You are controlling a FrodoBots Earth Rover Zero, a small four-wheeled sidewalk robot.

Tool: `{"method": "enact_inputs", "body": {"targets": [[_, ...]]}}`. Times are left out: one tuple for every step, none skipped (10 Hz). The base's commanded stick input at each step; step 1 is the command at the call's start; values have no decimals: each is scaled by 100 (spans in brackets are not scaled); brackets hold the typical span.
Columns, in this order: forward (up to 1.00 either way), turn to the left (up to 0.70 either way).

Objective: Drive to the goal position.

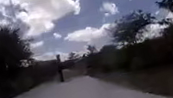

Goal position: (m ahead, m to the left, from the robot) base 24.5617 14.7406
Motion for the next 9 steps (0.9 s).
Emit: {"method": "enact_inputs", "body": {"targets": [[85,0],[85,0],[85,0],[85,0],[85,0],[85,0],[85,0],[85,0],[85,0]]}}
